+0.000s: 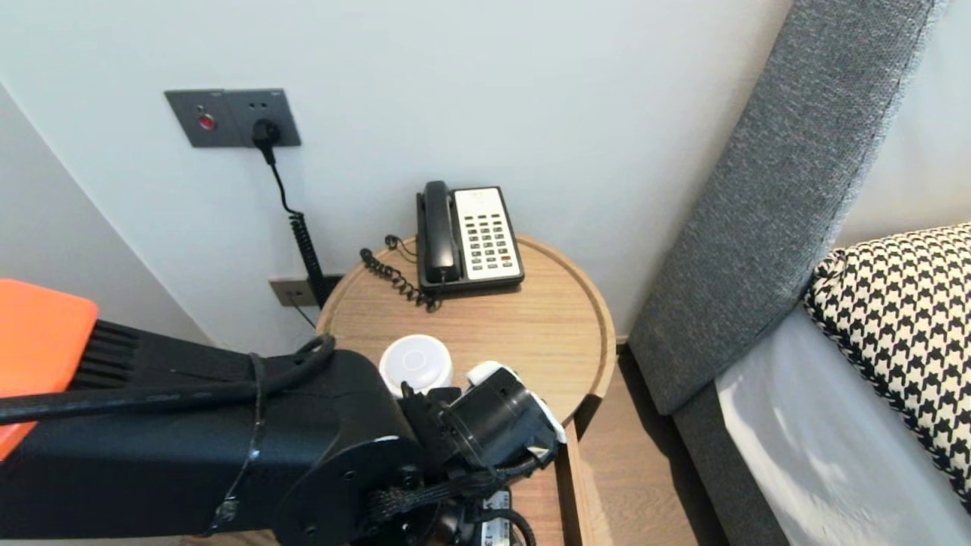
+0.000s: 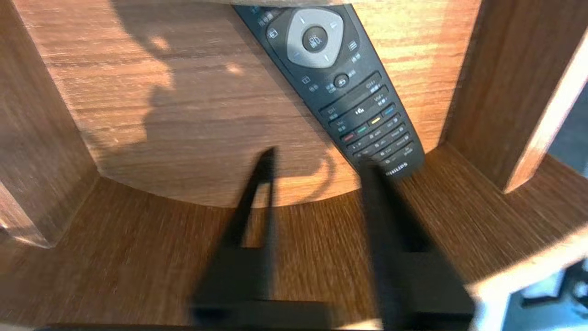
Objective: Take the remote control out of the drawer one by one and place them on the table
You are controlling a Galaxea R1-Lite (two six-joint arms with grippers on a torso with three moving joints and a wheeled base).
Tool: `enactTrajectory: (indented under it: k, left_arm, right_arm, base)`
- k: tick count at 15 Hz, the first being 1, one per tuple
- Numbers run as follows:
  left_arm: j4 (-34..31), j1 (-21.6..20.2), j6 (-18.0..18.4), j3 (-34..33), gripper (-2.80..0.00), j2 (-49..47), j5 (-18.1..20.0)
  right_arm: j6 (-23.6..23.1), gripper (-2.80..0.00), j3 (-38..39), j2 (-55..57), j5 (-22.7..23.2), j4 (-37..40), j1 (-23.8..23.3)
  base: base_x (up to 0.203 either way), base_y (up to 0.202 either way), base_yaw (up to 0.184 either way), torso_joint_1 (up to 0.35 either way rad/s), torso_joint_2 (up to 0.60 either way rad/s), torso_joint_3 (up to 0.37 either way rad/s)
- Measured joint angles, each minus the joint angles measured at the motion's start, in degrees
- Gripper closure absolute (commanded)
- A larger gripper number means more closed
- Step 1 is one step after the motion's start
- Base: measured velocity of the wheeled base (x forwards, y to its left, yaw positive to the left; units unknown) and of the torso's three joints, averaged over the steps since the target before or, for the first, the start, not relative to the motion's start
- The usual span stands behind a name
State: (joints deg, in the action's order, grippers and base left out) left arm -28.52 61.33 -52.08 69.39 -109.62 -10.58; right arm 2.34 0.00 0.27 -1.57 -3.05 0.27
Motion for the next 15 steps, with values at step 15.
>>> enactTrajectory:
  k: [15]
  left_arm:
    - [-2.51, 0.48, -3.11, 9.27, -2.80, -10.68, -5.35]
  right_arm:
    - [-0.02, 0.00, 0.00, 0.00, 0.00, 0.00, 0.00]
  base:
    - [0.000, 0.000, 0.000, 0.000, 0.00, 0.000]
